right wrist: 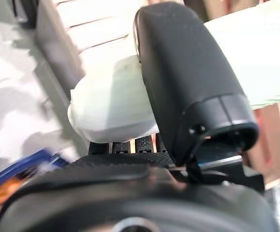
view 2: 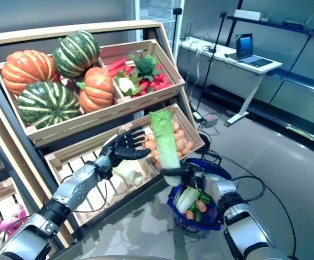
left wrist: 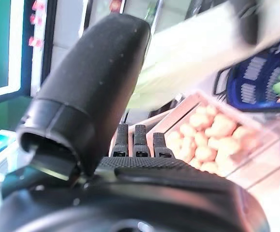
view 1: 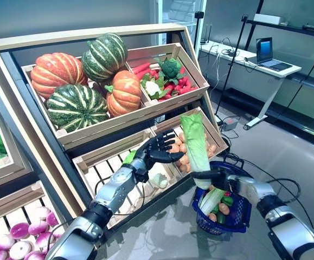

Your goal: Put vegetables into the basket

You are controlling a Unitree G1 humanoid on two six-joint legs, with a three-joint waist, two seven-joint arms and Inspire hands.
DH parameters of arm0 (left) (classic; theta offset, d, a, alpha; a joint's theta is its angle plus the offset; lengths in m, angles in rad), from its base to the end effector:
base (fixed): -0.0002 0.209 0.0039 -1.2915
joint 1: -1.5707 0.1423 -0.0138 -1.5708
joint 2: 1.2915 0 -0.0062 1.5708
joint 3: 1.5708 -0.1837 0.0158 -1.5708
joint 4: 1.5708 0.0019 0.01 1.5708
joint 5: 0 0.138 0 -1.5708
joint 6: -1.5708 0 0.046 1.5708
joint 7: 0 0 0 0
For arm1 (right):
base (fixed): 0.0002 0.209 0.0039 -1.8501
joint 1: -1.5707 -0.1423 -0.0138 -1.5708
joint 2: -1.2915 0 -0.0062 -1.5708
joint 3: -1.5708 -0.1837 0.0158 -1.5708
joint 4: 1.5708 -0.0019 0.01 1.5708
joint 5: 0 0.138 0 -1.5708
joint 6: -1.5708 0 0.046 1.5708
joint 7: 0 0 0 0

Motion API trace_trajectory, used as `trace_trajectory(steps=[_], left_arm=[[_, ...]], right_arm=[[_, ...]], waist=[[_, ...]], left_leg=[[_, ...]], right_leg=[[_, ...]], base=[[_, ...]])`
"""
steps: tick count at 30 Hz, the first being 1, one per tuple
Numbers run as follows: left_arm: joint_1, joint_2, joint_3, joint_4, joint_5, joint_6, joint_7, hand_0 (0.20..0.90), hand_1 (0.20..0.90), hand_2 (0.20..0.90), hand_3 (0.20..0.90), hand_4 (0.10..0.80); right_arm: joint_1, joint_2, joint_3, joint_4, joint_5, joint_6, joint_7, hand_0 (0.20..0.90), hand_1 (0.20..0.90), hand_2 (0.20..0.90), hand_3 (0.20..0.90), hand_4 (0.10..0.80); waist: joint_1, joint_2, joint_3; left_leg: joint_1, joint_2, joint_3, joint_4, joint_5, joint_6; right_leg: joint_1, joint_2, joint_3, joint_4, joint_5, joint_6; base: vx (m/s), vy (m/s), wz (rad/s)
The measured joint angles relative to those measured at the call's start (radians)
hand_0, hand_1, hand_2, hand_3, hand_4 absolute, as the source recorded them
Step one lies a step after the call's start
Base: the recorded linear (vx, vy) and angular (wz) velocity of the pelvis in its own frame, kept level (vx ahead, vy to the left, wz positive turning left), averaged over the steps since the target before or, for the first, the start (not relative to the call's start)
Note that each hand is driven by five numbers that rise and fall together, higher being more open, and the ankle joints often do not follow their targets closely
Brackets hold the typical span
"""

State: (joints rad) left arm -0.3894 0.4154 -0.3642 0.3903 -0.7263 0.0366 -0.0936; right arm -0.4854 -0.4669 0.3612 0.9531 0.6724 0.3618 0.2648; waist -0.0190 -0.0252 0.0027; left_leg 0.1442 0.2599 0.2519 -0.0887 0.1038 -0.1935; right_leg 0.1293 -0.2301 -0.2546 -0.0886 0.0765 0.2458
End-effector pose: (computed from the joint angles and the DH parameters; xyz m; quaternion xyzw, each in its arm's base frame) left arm 0.2688 0.1706 0.0524 -0.0925 0.0933 -0.1656 0.9774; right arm 0.2534 -0.2387 -0.0081 0.0653 0.4151 0.0753 0.9043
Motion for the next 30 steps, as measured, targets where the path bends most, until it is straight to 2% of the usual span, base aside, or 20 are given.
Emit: trace_trajectory(steps=[7, 11, 12, 14, 15, 17, 18, 19, 20, 21, 22, 23, 24, 25, 28, 30], left_arm=[[0.028, 0.024, 0.081, 0.011, 0.03, -0.032, 0.019, 0.9, 0.9, 0.9, 0.9, 0.8], [0.149, 0.016, 0.166, 0.073, 0.023, -0.044, 0.009, 0.9, 0.9, 0.9, 0.9, 0.8], [0.196, 0.008, 0.206, 0.11, 0.023, -0.047, 0.01, 0.9, 0.9, 0.9, 0.9, 0.8], [0.25, 0.006, 0.246, 0.203, 0.023, -0.051, 0.018, 0.9, 0.9, 0.9, 0.9, 0.8], [0.275, 0.006, 0.269, 0.235, 0.023, -0.051, 0.019, 0.9, 0.9, 0.9, 0.9, 0.8], [0.309, 0.0, 0.291, 0.258, 0.015, -0.054, 0.01, 0.9, 0.9, 0.9, 0.9, 0.8], [0.35, -0.02, 0.292, 0.26, 0.014, -0.054, -0.003, 0.9, 0.9, 0.9, 0.9, 0.8], [0.378, -0.038, 0.281, 0.259, 0.015, -0.054, -0.03, 0.9, 0.9, 0.9, 0.9, 0.8], [0.384, -0.047, 0.274, 0.258, 0.014, -0.054, -0.042, 0.9, 0.9, 0.9, 0.9, 0.8], [0.382, -0.06, 0.264, 0.254, 0.014, -0.055, -0.055, 0.9, 0.9, 0.9, 0.9, 0.8], [0.382, -0.06, 0.263, 0.247, 0.012, -0.058, -0.052, 0.9, 0.9, 0.9, 0.9, 0.8], [0.376, -0.063, 0.261, 0.229, 0.008, -0.062, -0.045, 0.9, 0.9, 0.9, 0.9, 0.8], [0.377, -0.062, 0.261, 0.214, 0.005, -0.067, -0.041, 0.9, 0.9, 0.9, 0.9, 0.8], [0.375, -0.06, 0.261, 0.192, 0.004, -0.091, -0.03, 0.9, 0.9, 0.9, 0.9, 0.8], [0.34, -0.053, 0.252, 0.171, 0.005, -0.104, -0.009, 0.9, 0.9, 0.9, 0.9, 0.8], [0.293, -0.043, 0.241, 0.152, 0.005, -0.104, 0.007, 0.9, 0.9, 0.9, 0.9, 0.8]], right_arm=[[0.124, -0.051, -0.085, 0.034, 0.002, -0.014, 0.0, 0.3, 0.3, 0.3, 0.3, 0.4], [0.22, -0.067, -0.194, 0.035, 0.005, -0.051, 0.0, 0.3, 0.3, 0.3, 0.3, 0.4], [0.234, -0.07, -0.208, 0.04, 0.007, -0.056, -0.002, 0.3, 0.3, 0.3, 0.3, 0.4], [0.259, -0.071, -0.243, 0.049, 0.019, -0.068, -0.004, 0.3, 0.3, 0.3, 0.3, 0.4], [0.261, -0.07, -0.249, 0.062, 0.047, -0.072, -0.007, 0.3, 0.3, 0.3, 0.3, 0.4], [0.273, -0.066, -0.293, 0.067, 0.078, -0.093, -0.02, 0.3, 0.3, 0.3, 0.3, 0.4], [0.279, -0.07, -0.329, 0.088, 0.094, -0.106, -0.039, 0.3, 0.3, 0.3, 0.3, 0.4], [0.282, -0.079, -0.36, 0.107, 0.094, -0.118, -0.055, 0.3, 0.3, 0.3, 0.3, 0.4], [0.285, -0.088, -0.367, 0.107, 0.097, -0.121, -0.064, 0.3, 0.3, 0.3, 0.3, 0.4], [0.28, -0.106, -0.368, 0.101, 0.113, -0.128, -0.078, 0.3, 0.3, 0.3, 0.3, 0.4], [0.262, -0.105, -0.363, 0.098, 0.128, -0.13, -0.079, 0.3, 0.3, 0.3, 0.3, 0.4], [0.252, -0.103, -0.372, 0.094, 0.133, -0.134, -0.079, 0.3, 0.3, 0.3, 0.3, 0.4], [0.256, -0.098, -0.378, 0.094, 0.134, -0.134, -0.079, 0.3, 0.3, 0.3, 0.3, 0.4], [0.274, -0.082, -0.391, 0.101, 0.134, -0.134, -0.079, 0.3, 0.3, 0.3, 0.3, 0.4], [0.287, -0.063, -0.395, 0.104, 0.133, -0.144, -0.082, 0.3, 0.3, 0.3, 0.3, 0.4], [0.289, -0.052, -0.395, 0.104, 0.134, -0.144, -0.091, 0.3, 0.3, 0.3, 0.3, 0.4]], waist=[[-0.01, 0.006, -0.002], [-0.017, 0.015, -0.005], [-0.013, 0.017, -0.005], [-0.003, 0.011, 0.009], [0.009, -0.007, 0.036], [0.033, -0.03, 0.096], [0.049, -0.032, 0.115], [0.057, -0.032, 0.125], [0.058, -0.024, 0.128], [0.068, -0.008, 0.143], [0.074, -0.008, 0.146], [0.091, 0.014, 0.159], [0.092, 0.022, 0.163], [0.095, 0.013, 0.163], [0.089, 0.01, 0.165], [0.089, -0.005, 0.171]], left_leg=[[-0.004, 0.001, 0.003, 0.0, 0.0, 0.0], [-0.004, 0.005, 0.014, 0.0, -0.001, 0.0], [0.001, 0.009, 0.031, 0.005, -0.005, 0.002], [-0.021, 0.022, 0.033, 0.057, -0.014, 0.014], [-0.049, 0.023, 0.024, 0.126, -0.013, 0.015], [-0.128, 0.034, -0.033, 0.285, -0.015, 0.014], [-0.162, 0.016, -0.076, 0.343, -0.026, 0.014], [-0.174, -0.026, -0.088, 0.291, -0.059, 0.017], [-0.161, -0.048, -0.085, 0.24, -0.061, 0.021], [-0.15, -0.085, -0.082, 0.185, -0.08, 0.071], [-0.149, -0.113, -0.079, 0.155, -0.089, 0.083], [-0.132, -0.095, -0.07, 0.096, -0.06, 0.093], [-0.123, -0.084, -0.067, 0.077, -0.048, 0.09], [-0.1, -0.086, -0.07, 0.047, -0.038, 0.088], [-0.071, -0.092, -0.072, 0.014, 0.006, 0.09], [-0.063, -0.112, -0.06, 0.011, 0.007, 0.098]], right_leg=[[-0.007, 0.002, 0.004, 0.0, 0.0, 0.0], [-0.017, 0.007, 0.017, 0.0, 0.0, 0.0], [-0.025, 0.013, 0.037, 0.0, -0.001, -0.001], [-0.046, 0.024, 0.07, 0.004, -0.004, -0.01], [-0.048, 0.022, 0.092, 0.002, -0.006, -0.021], [-0.051, 0.021, 0.109, 0.019, -0.01, -0.04], [-0.041, 0.017, 0.125, -0.004, 0.008, -0.053], [-0.044, 0.002, 0.131, -0.005, 0.014, -0.06], [-0.05, 0.0, 0.132, -0.004, 0.011, -0.056], [-0.071, -0.002, 0.143, -0.006, 0.007, -0.052], [-0.101, -0.021, 0.158, -0.008, -0.014, -0.042], [-0.117, 0.013, 0.126, 0.047, -0.012, -0.058], [-0.117, 0.034, 0.105, 0.088, -0.015, -0.062], [-0.09, 0.054, 0.072, 0.108, -0.06, -0.081], [-0.035, 0.053, 0.054, 0.035, -0.03, -0.07], [-0.044, 0.045, 0.051, 0.053, -0.024, -0.066]], base=[[0.013, -0.102, -0.02], [0.031, -0.17, -0.1], [-0.026, -0.168, -0.3], [-0.043, -0.153, -0.34], [0.016, -0.031, -0.25], [0.105, 0.089, -0.16], [0.183, 0.192, -0.04], [0.197, 0.211, -0.01], [0.199, 0.233, -0.04], [0.175, 0.204, -0.32], [0.22, 0.246, -0.59], [0.112, 0.111, -0.48], [0.174, 0.158, -0.24], [0.148, 0.126, -0.03], [0.12, 0.106, 0.03], [0.078, 0.04, -0.11]])
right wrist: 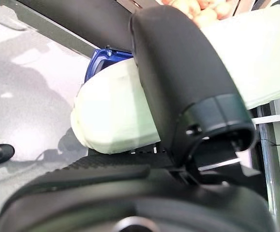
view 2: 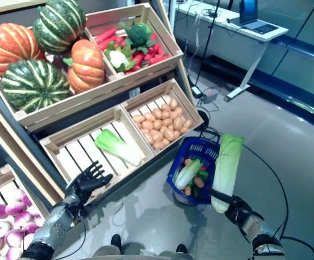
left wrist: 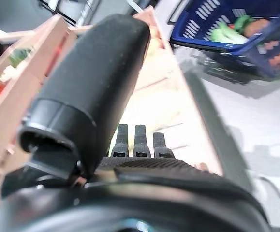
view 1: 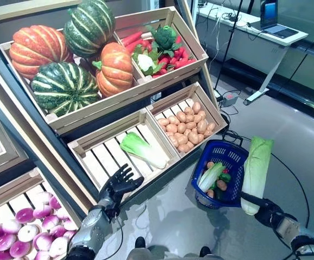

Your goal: Put vegetables into the basket

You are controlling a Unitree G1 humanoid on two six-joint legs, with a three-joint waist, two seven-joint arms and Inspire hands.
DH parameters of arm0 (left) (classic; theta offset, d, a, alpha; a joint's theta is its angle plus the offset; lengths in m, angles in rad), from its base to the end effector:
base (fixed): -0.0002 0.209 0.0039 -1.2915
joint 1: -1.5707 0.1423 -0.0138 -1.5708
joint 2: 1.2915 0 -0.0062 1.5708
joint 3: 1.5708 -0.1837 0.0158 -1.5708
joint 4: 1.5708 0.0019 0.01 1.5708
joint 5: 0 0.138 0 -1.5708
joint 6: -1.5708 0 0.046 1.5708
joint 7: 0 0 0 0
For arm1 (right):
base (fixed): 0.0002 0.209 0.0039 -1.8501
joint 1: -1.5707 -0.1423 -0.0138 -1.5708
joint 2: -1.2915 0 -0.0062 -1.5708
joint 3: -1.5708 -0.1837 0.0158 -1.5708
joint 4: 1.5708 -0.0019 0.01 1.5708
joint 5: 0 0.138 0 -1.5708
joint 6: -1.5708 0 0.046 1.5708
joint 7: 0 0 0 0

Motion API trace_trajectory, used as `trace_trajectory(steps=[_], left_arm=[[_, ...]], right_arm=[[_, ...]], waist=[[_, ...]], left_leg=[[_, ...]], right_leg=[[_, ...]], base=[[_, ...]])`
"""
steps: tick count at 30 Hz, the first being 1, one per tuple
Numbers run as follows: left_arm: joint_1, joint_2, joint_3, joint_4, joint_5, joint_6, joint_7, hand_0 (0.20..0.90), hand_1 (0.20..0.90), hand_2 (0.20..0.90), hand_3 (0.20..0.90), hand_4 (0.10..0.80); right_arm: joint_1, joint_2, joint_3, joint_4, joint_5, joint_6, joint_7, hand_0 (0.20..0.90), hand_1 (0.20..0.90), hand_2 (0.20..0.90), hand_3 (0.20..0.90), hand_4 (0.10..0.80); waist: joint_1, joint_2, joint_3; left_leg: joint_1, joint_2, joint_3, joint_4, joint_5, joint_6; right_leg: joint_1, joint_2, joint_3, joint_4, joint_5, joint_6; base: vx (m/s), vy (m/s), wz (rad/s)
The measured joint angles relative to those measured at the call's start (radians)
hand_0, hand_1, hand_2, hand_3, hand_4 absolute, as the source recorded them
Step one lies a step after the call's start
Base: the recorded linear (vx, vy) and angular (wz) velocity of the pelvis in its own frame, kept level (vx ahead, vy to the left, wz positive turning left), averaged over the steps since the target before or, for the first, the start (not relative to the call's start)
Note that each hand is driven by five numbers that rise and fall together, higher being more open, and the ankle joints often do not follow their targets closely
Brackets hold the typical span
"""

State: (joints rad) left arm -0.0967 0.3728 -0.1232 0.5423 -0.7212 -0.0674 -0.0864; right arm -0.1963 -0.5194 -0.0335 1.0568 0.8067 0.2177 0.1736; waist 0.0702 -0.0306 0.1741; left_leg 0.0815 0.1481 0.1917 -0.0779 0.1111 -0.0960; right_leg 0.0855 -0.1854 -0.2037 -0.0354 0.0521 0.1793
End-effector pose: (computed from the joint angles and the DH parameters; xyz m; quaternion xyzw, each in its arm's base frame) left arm 0.2005 0.2296 -0.0176 -0.1563 0.1777 0.0317 0.9711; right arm 0.1624 -0.3116 -0.0444 0.2156 0.3879 -0.1913 0.8755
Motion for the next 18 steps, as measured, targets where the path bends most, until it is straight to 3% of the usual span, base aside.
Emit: trace_trajectory(steps=[3, 5, 6, 9, 10, 12, 13, 18], left_arm=[[-0.027, 0.053, -0.052, -0.016, 0.0, 0.011, 0.035, 0.9, 0.9, 0.9, 0.9, 0.8], [-0.032, 0.085, -0.053, -0.016, -0.002, 0.021, 0.047, 0.9, 0.9, 0.9, 0.9, 0.8], [-0.039, 0.089, -0.05, -0.015, -0.007, 0.028, 0.053, 0.9, 0.9, 0.9, 0.9, 0.8], [-0.07, 0.103, -0.05, -0.013, -0.041, 0.039, 0.06, 0.9, 0.9, 0.9, 0.9, 0.8], [-0.081, 0.099, -0.047, -0.007, -0.057, 0.038, 0.077, 0.9, 0.9, 0.9, 0.9, 0.8], [-0.079, 0.052, -0.051, -0.007, -0.075, 0.043, 0.089, 0.9, 0.9, 0.9, 0.9, 0.8], [-0.081, 0.022, -0.066, -0.008, -0.076, 0.043, 0.089, 0.9, 0.9, 0.9, 0.9, 0.8], [-0.094, 0.006, -0.117, -0.022, -0.083, 0.038, 0.074, 0.9, 0.9, 0.9, 0.9, 0.8]], right_arm=[[-0.019, 0.037, 0.0, -0.003, 0.027, -0.012, -0.001, 0.3, 0.3, 0.3, 0.3, 0.4], [-0.02, 0.075, 0.008, -0.003, 0.027, -0.012, -0.002, 0.3, 0.3, 0.3, 0.3, 0.4], [-0.027, 0.082, 0.012, 0.001, 0.027, -0.012, -0.005, 0.3, 0.3, 0.3, 0.3, 0.4], [-0.094, 0.085, 0.047, 0.049, 0.035, -0.017, -0.053, 0.3, 0.3, 0.3, 0.3, 0.4], [-0.136, 0.088, 0.05, 0.076, 0.04, -0.027, -0.081, 0.3, 0.3, 0.3, 0.3, 0.4], [-0.205, 0.058, 0.049, 0.078, 0.067, -0.033, -0.109, 0.3, 0.3, 0.3, 0.3, 0.4], [-0.223, 0.036, 0.049, 0.077, 0.067, -0.033, -0.114, 0.3, 0.3, 0.3, 0.3, 0.4], [-0.298, -0.052, 0.055, 0.08, 0.068, -0.034, -0.116, 0.3, 0.3, 0.3, 0.3, 0.4]], waist=[[0.002, -0.007, 0.007], [0.006, -0.037, 0.017], [0.005, -0.035, 0.02], [0.003, -0.052, 0.014], [0.006, -0.042, 0.024], [0.009, 0.034, 0.065], [0.006, 0.057, 0.075], [0.01, 0.082, 0.113]], left_leg=[[0.02, 0.009, 0.02, -0.011, -0.007, 0.01], [0.047, 0.008, 0.056, -0.012, -0.012, 0.011], [0.043, 0.028, 0.056, -0.017, -0.014, 0.009], [-0.009, 0.057, 0.035, -0.011, 0.005, -0.034], [-0.026, 0.082, 0.03, -0.01, 0.023, -0.06], [-0.036, 0.147, 0.033, 0.002, 0.034, -0.081], [-0.061, 0.163, 0.039, 0.035, 0.031, -0.089], [-0.168, 0.195, 0.032, 0.18, -0.007, -0.102]], right_leg=[[-0.099, -0.016, -0.033, 0.15, -0.014, 0.006], [-0.074, -0.041, -0.082, 0.102, -0.024, -0.018], [-0.075, -0.055, -0.123, 0.09, -0.025, -0.019], [-0.075, -0.093, -0.128, 0.052, -0.003, 0.0], [-0.071, -0.074, -0.127, 0.044, 0.036, 0.042], [-0.072, -0.016, -0.133, 0.04, 0.03, 0.013], [-0.072, -0.004, -0.142, 0.04, 0.026, 0.005], [-0.137, -0.007, -0.163, 0.143, -0.022, -0.018]], base=[[0.037, -0.134, -0.44], [-0.086, -0.356, -0.47], [-0.148, -0.306, -0.24], [-0.064, -0.179, 0.06], [0.046, -0.14, 0.05], [0.051, -0.195, -0.02], [-0.002, -0.173, 0.08], [-0.171, -0.078, 0.12]])
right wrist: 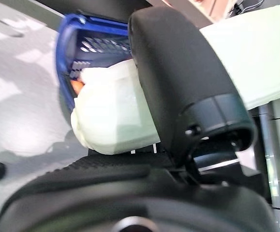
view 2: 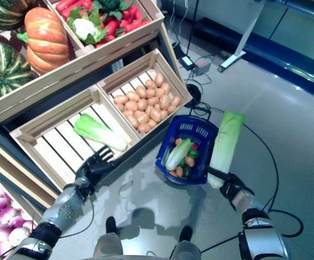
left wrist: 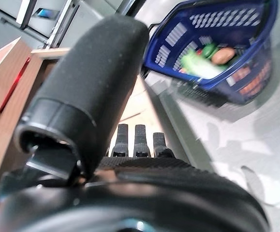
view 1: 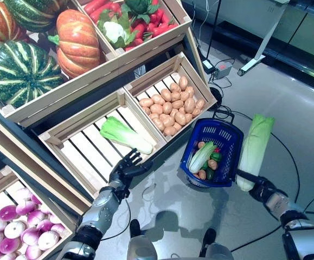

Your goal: Put vegetables into the basket

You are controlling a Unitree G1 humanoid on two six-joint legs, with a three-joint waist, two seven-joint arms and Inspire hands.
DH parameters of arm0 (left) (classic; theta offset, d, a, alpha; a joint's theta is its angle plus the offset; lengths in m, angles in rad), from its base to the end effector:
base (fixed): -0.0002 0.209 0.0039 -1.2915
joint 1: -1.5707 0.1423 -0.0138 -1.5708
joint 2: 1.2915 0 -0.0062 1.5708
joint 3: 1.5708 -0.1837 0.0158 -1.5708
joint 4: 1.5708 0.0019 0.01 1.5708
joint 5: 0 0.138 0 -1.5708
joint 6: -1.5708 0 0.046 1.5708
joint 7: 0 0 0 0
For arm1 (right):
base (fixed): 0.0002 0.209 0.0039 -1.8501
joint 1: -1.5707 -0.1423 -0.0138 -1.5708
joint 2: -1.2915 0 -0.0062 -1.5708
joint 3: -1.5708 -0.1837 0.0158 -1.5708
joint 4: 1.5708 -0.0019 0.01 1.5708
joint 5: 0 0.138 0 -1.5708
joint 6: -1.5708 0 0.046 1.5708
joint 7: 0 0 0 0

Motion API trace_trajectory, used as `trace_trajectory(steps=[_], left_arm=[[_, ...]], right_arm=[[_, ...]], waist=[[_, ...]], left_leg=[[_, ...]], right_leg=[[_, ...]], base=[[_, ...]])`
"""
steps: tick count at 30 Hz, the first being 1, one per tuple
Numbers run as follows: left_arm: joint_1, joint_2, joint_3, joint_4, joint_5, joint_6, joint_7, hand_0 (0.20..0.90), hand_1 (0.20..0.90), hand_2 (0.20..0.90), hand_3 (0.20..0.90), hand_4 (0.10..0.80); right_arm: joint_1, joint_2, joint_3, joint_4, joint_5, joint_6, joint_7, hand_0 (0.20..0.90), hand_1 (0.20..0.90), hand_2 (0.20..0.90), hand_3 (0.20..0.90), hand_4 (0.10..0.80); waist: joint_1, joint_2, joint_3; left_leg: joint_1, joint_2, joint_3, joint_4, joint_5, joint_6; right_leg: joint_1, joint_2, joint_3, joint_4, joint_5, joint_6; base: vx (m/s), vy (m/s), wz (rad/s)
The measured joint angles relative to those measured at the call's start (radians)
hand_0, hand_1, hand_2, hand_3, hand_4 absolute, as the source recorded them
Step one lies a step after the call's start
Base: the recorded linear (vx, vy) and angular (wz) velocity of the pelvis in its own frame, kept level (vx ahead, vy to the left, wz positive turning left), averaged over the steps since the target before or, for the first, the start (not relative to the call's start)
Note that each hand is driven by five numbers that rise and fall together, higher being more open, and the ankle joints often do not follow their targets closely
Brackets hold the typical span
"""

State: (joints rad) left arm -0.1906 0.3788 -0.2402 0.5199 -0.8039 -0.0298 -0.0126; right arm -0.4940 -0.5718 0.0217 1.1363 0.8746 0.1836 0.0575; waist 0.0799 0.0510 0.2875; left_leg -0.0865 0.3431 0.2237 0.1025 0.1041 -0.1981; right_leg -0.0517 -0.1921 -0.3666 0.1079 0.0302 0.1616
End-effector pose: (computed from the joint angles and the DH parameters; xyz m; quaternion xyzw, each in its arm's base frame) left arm 0.2242 0.2056 -0.0041 -0.1695 0.1779 0.0017 0.9693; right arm 0.2417 -0.3113 0.0120 0.2030 0.2877 -0.2108 0.9119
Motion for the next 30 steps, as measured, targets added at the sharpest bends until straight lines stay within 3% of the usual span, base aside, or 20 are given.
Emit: trace_trajectory(steps=[3, 4, 6, 10, 17, 21, 22, 23, 24, 30], left_arm=[[-0.081, 0.037, -0.014, -0.009, -0.045, -0.042, -0.013, 0.9, 0.9, 0.9, 0.9, 0.8], [-0.094, 0.046, -0.023, -0.013, -0.048, -0.053, -0.013, 0.9, 0.9, 0.9, 0.9, 0.8], [-0.157, 0.066, -0.033, -0.039, -0.057, -0.095, -0.014, 0.9, 0.9, 0.9, 0.9, 0.8], [-0.223, 0.081, -0.038, -0.086, -0.07, -0.164, -0.013, 0.9, 0.9, 0.9, 0.9, 0.8], [-0.27, 0.093, -0.074, -0.152, -0.072, -0.212, -0.006, 0.9, 0.9, 0.9, 0.9, 0.8], [-0.288, 0.094, -0.09, -0.153, -0.073, -0.222, -0.003, 0.9, 0.9, 0.9, 0.9, 0.8], [-0.288, 0.094, -0.094, -0.153, -0.073, -0.223, -0.003, 0.9, 0.9, 0.9, 0.9, 0.8], [-0.287, 0.095, -0.102, -0.152, -0.072, -0.223, -0.003, 0.9, 0.9, 0.9, 0.9, 0.8], [-0.287, 0.094, -0.108, -0.152, -0.07, -0.223, -0.003, 0.9, 0.9, 0.9, 0.9, 0.8], [-0.29, 0.101, -0.108, -0.152, -0.049, -0.254, 0.01, 0.9, 0.9, 0.9, 0.9, 0.8]], right_arm=[[-0.135, -0.096, 0.019, 0.061, 0.0, -0.02, -0.004, 0.3, 0.3, 0.3, 0.3, 0.4], [-0.158, -0.112, 0.033, 0.072, 0.0, -0.022, -0.006, 0.3, 0.3, 0.3, 0.3, 0.4], [-0.265, -0.16, 0.045, 0.089, 0.0, -0.03, -0.018, 0.3, 0.3, 0.3, 0.3, 0.4], [-0.393, -0.164, 0.087, 0.093, -0.004, -0.031, -0.025, 0.3, 0.3, 0.3, 0.3, 0.4], [-0.45, -0.163, 0.187, 0.101, -0.044, -0.02, -0.016, 0.3, 0.3, 0.3, 0.3, 0.4], [-0.456, -0.162, 0.191, 0.1, -0.045, -0.013, 0.004, 0.3, 0.3, 0.3, 0.3, 0.4], [-0.459, -0.162, 0.191, 0.1, -0.045, -0.011, 0.004, 0.42, 0.42, 0.42, 0.42, 0.48], [-0.463, -0.162, 0.191, 0.1, -0.043, -0.008, 0.004, 0.599, 0.599, 0.599, 0.599, 0.599], [-0.465, -0.162, 0.19, 0.1, -0.041, -0.003, 0.004, 0.9, 0.9, 0.9, 0.9, 0.8], [-0.468, -0.159, 0.163, 0.107, 0.007, 0.007, -0.017, 0.9, 0.9, 0.9, 0.9, 0.8]], waist=[[0.005, -0.006, 0.075], [0.006, -0.005, 0.083], [0.015, 0.015, 0.148], [0.023, 0.041, 0.202], [0.031, 0.041, 0.218], [0.029, 0.038, 0.217], [0.03, 0.037, 0.217], [0.033, 0.036, 0.217], [0.03, 0.033, 0.218], [0.026, 0.03, 0.219]], left_leg=[[-0.182, -0.037, -0.055, 0.161, -0.051, 0.038], [-0.218, -0.047, -0.061, 0.193, -0.058, 0.04], [-0.344, -0.065, -0.088, 0.327, -0.104, 0.061], [-0.521, -0.086, -0.116, 0.519, -0.164, 0.082], [-0.668, -0.095, -0.144, 0.762, -0.263, 0.099], [-0.716, -0.094, -0.164, 0.819, -0.285, 0.095], [-0.725, -0.093, -0.166, 0.827, -0.285, 0.096], [-0.732, -0.093, -0.169, 0.834, -0.287, 0.097], [-0.736, -0.094, -0.169, 0.839, -0.29, 0.097], [-0.742, -0.098, -0.18, 0.852, -0.295, 0.096]], right_leg=[[-0.195, -0.098, 0.008, 0.252, -0.095, -0.008], [-0.231, -0.114, 0.012, 0.289, -0.106, -0.008], [-0.348, -0.169, 0.035, 0.423, -0.139, -0.009], [-0.522, -0.233, 0.088, 0.606, -0.191, -0.006], [-0.646, -0.303, 0.136, 0.82, -0.273, 0.004], [-0.683, -0.319, 0.138, 0.885, -0.306, 0.0], [-0.692, -0.321, 0.138, 0.895, -0.311, -0.002], [-0.698, -0.323, 0.138, 0.905, -0.316, -0.004], [-0.704, -0.326, 0.14, 0.914, -0.321, -0.004], [-0.704, -0.33, 0.138, 0.932, -0.331, -0.004]], base=[[-0.243, 0.019, 0.25], [-0.196, 0.024, 0.31], [-0.184, 0.015, 0.19], [-0.107, 0.009, 0.09], [0.04, 0.002, 0.08], [0.052, -0.001, 0.09], [0.038, 0.017, 0.05], [0.031, 0.019, 0.03], [0.03, 0.015, 0.03], [0.029, 0.013, 0.04]])
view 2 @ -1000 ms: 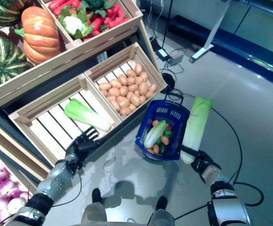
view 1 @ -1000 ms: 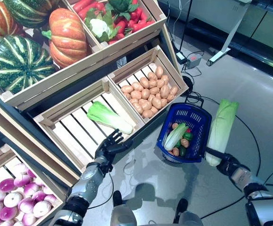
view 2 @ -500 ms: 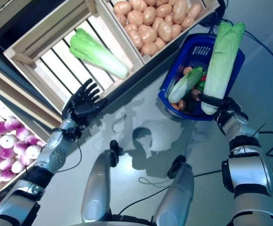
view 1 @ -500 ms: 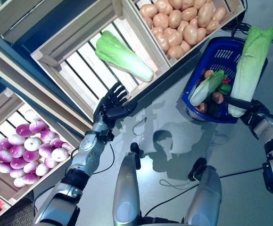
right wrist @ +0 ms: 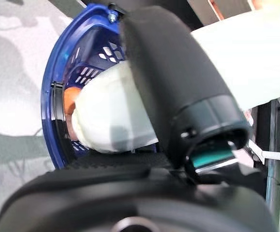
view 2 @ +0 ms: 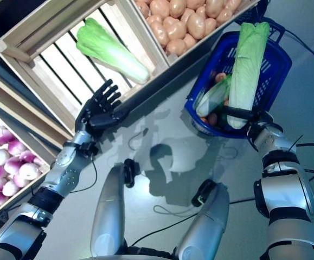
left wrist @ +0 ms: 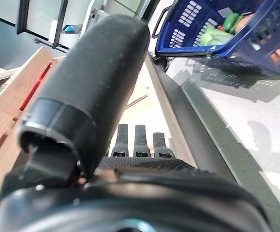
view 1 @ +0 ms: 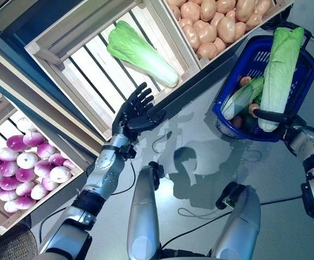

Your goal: Put vegetables into the basket

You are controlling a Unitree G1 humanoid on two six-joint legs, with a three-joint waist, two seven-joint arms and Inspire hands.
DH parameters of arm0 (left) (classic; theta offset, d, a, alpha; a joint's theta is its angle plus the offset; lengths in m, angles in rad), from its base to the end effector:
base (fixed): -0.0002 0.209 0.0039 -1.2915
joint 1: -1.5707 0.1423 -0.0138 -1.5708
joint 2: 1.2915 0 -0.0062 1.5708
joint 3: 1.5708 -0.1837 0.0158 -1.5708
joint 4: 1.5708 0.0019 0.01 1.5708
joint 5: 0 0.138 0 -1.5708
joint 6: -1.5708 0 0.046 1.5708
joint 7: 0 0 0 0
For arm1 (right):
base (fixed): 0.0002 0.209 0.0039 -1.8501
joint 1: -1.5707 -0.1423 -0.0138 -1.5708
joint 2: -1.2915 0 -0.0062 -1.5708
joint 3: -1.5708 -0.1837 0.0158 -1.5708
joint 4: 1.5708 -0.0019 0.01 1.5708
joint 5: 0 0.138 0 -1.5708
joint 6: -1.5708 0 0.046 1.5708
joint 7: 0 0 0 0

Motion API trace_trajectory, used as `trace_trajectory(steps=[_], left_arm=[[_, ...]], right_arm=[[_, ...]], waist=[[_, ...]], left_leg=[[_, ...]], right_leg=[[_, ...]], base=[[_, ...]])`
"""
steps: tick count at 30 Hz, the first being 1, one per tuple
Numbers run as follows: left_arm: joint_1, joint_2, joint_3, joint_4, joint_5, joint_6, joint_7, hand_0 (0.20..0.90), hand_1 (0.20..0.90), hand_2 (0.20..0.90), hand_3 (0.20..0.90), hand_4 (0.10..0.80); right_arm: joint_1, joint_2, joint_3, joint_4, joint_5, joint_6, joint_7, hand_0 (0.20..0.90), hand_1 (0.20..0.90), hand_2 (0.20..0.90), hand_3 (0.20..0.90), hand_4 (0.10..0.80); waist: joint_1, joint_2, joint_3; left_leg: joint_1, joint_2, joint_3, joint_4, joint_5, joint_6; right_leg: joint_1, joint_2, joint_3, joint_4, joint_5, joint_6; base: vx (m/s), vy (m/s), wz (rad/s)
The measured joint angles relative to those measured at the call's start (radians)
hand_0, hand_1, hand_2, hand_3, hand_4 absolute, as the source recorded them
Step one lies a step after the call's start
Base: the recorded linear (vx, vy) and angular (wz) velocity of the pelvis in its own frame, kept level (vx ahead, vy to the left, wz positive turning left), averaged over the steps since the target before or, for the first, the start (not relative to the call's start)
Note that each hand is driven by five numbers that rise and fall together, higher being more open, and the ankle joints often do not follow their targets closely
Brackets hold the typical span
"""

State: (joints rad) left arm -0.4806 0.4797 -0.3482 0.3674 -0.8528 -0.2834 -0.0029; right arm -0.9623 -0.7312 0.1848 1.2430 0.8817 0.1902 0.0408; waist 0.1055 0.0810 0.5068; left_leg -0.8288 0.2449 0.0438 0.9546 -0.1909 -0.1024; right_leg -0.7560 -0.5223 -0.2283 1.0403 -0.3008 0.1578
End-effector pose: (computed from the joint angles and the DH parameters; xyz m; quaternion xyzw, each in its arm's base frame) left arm 0.2860 0.1842 0.0998 -0.1383 -0.1092 -0.1018 0.9791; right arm 0.3192 -0.3215 0.1464 0.1344 0.1328 -0.1869 0.9640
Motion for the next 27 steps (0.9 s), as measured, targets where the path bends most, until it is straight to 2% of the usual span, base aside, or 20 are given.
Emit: trace_trajectory(steps=[5, 7, 8, 10, 11, 13, 14, 17, 18, 22, 24, 27], left_arm=[[-0.004, 0.023, 0.002, 0.0, 0.102, -0.021, 0.075, 0.9, 0.9, 0.9, 0.9, 0.8], [-0.008, 0.047, 0.001, 0.001, 0.19, -0.026, 0.137, 0.9, 0.9, 0.9, 0.9, 0.8], [-0.012, 0.066, 0.001, 0.002, 0.252, -0.027, 0.18, 0.9, 0.9, 0.9, 0.9, 0.8], [-0.033, 0.116, 0.003, 0.004, 0.366, -0.026, 0.256, 0.9, 0.9, 0.9, 0.9, 0.8], [-0.041, 0.137, 0.003, 0.004, 0.413, -0.025, 0.28, 0.9, 0.9, 0.9, 0.9, 0.8], [-0.086, 0.208, 0.003, 0.004, 0.511, -0.012, 0.339, 0.9, 0.9, 0.9, 0.9, 0.8], [-0.097, 0.223, 0.003, 0.007, 0.533, -0.003, 0.35, 0.9, 0.9, 0.9, 0.9, 0.8], [-0.187, 0.291, -0.007, 0.06, 0.667, 0.035, 0.422, 0.9, 0.9, 0.9, 0.9, 0.8], [-0.203, 0.303, -0.012, 0.076, 0.695, 0.042, 0.436, 0.9, 0.9, 0.9, 0.9, 0.8], [-0.296, 0.408, -0.112, 0.174, 0.932, 0.093, 0.522, 0.9, 0.9, 0.9, 0.9, 0.8], [-0.39, 0.471, -0.243, 0.26, 1.128, 0.122, 0.59, 0.9, 0.9, 0.9, 0.9, 0.8], [-0.52, 0.492, -0.364, 0.358, 1.296, 0.156, 0.611, 0.9, 0.9, 0.9, 0.9, 0.8]], right_arm=[[-0.003, 0.0, -0.021, 0.006, 0.038, -0.001, -0.023, 0.9, 0.9, 0.9, 0.9, 0.8], [-0.007, 0.0, -0.026, 0.011, 0.038, -0.002, -0.024, 0.9, 0.9, 0.9, 0.9, 0.8], [-0.007, 0.0, -0.027, 0.011, 0.038, -0.002, -0.024, 0.9, 0.9, 0.9, 0.9, 0.8], [-0.008, 0.0, -0.027, 0.014, 0.038, -0.002, -0.024, 0.9, 0.9, 0.9, 0.9, 0.8], [-0.007, 0.0, -0.029, 0.015, 0.038, -0.001, -0.024, 0.9, 0.9, 0.9, 0.9, 0.8], [-0.01, -0.003, -0.048, 0.019, 0.038, -0.001, -0.024, 0.9, 0.9, 0.9, 0.9, 0.8], [-0.011, -0.003, -0.049, 0.022, 0.038, -0.001, -0.024, 0.9, 0.9, 0.9, 0.9, 0.8], [-0.02, -0.003, -0.049, 0.04, 0.038, 0.0, -0.019, 0.9, 0.9, 0.9, 0.9, 0.8], [-0.024, -0.003, -0.049, 0.042, 0.038, 0.0, -0.018, 0.9, 0.9, 0.9, 0.9, 0.8], [-0.033, -0.003, -0.021, 0.05, 0.038, 0.001, -0.004, 0.9, 0.9, 0.9, 0.9, 0.8], [-0.036, -0.005, -0.006, 0.05, 0.039, 0.001, 0.017, 0.9, 0.9, 0.9, 0.9, 0.8], [-0.041, -0.002, 0.034, 0.049, 0.038, 0.001, 0.034, 0.9, 0.9, 0.9, 0.9, 0.8]], waist=[[-0.004, -0.002, 0.0], [-0.009, -0.003, -0.001], [-0.009, -0.004, -0.001], [-0.011, -0.006, -0.002], [-0.011, -0.008, -0.002], [-0.011, -0.01, -0.003], [-0.011, -0.01, -0.003], [-0.015, -0.013, -0.004], [-0.017, -0.013, -0.004], [-0.033, -0.022, -0.007], [-0.047, -0.025, -0.008], [-0.068, -0.026, -0.009]], left_leg=[[0.001, -0.005, -0.005, -0.005, 0.005, -0.005], [0.004, -0.005, -0.008, -0.008, 0.007, -0.008], [0.007, -0.003, -0.007, -0.01, 0.012, -0.002], [0.016, -0.003, -0.009, -0.013, 0.006, -0.012], [0.018, -0.002, -0.008, -0.015, 0.013, -0.006], [0.019, 0.001, -0.009, -0.023, 0.011, -0.015], [0.021, 0.001, -0.009, -0.023, 0.017, -0.007], [0.032, 0.006, -0.004, -0.024, 0.018, -0.014], [0.033, 0.007, -0.004, -0.024, 0.01, -0.01], [0.048, 0.016, 0.01, -0.032, 0.008, -0.01], [0.056, 0.018, 0.023, -0.035, 0.006, -0.006], [0.056, 0.02, 0.037, -0.034, 0.0, 0.002]], right_leg=[[0.004, 0.001, -0.001, 0.002, -0.004, 0.002], [0.008, 0.0, -0.002, 0.002, -0.003, 0.001], [0.009, 0.003, -0.001, 0.001, -0.002, 0.0], [0.018, 0.005, -0.001, 0.0, -0.009, 0.003], [0.019, 0.011, 0.001, -0.001, -0.005, -0.001], [0.02, 0.015, 0.002, -0.007, -0.006, 0.001], [0.021, 0.018, 0.002, -0.006, -0.005, 0.001], [0.029, 0.022, 0.004, -0.008, -0.003, 0.009], [0.031, 0.022, 0.006, -0.01, -0.009, 0.001], [0.035, 0.03, 0.016, -0.023, -0.006, 0.005], [0.035, 0.032, 0.028, -0.033, -0.001, 0.011], [0.032, 0.034, 0.038, -0.047, 0.008, 0.019]], base=[[0.044, 0.02, 0.04], [-0.034, 0.048, 0.02], [-0.036, 0.043, -0.01], [0.037, 0.028, -0.01], [0.033, 0.024, -0.01], [0.053, 0.007, 0.0], [0.102, 0.022, 0.01], [0.002, 0.052, -0.02], [0.103, 0.049, -0.05], [0.033, 0.084, -0.09], [0.007, 0.112, -0.07], [-0.019, 0.12, -0.08]])
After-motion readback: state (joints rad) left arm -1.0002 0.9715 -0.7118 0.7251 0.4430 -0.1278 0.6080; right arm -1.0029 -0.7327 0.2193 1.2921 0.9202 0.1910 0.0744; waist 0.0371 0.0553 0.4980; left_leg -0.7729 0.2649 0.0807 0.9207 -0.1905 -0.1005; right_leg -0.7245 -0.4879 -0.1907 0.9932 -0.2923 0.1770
